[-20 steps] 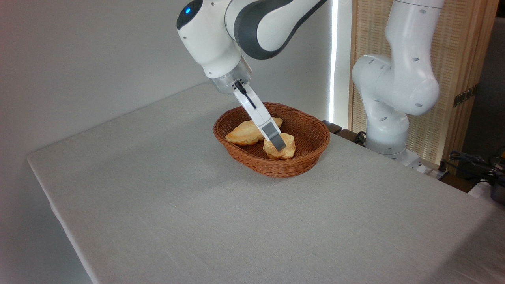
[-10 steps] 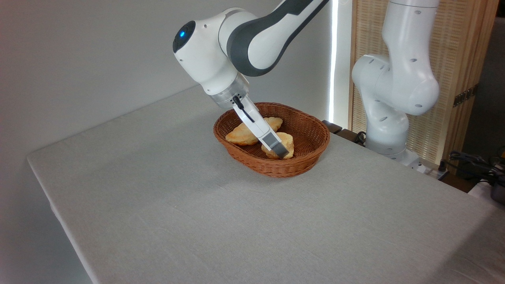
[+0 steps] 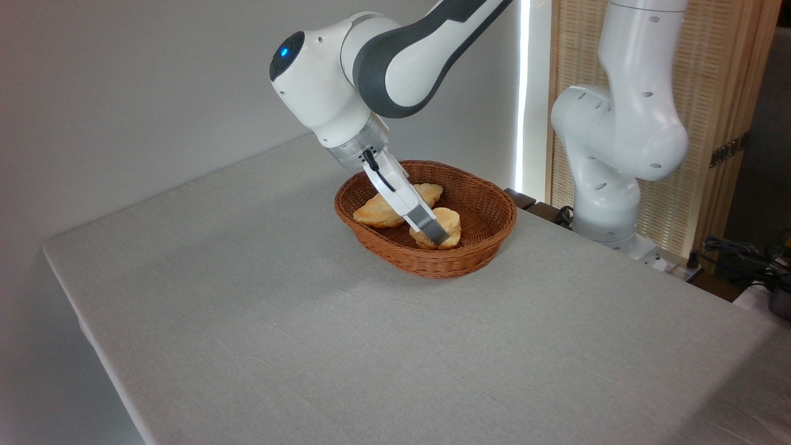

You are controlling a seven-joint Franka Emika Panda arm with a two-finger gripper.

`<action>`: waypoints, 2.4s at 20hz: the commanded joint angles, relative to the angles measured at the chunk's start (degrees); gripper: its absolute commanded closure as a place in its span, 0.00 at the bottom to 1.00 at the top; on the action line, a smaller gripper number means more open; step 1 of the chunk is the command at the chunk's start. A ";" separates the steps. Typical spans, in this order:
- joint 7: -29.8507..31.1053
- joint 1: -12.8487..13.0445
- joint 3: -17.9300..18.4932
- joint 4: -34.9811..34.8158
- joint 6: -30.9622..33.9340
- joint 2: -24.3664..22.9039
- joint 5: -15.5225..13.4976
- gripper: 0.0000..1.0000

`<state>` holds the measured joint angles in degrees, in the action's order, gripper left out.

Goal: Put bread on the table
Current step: 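Lift the bun out of the basket and carry it beside the basket, then lower the bun onto the tablecloth and open the gripper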

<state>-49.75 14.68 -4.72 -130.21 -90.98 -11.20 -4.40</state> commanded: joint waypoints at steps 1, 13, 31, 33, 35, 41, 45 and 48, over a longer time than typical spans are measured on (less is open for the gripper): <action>-1.41 0.08 0.32 0.49 -0.16 -0.58 0.62 0.52; -1.23 0.17 0.41 12.34 2.84 -0.94 -0.87 0.49; 3.78 -1.24 2.61 15.34 -17.91 9.26 -0.52 0.00; 3.78 -1.32 2.70 15.34 -18.18 9.35 -0.52 0.00; 3.78 -1.33 2.70 15.34 -18.27 9.35 -0.52 0.00; 3.78 -1.33 2.78 15.34 -18.27 9.44 -0.52 0.00; 4.04 -1.67 2.96 16.21 -18.18 9.09 -0.52 0.00; 7.54 -3.08 3.05 18.15 -18.18 8.91 -0.35 0.00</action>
<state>-45.53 12.81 -2.09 -114.31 -108.65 -2.15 -4.57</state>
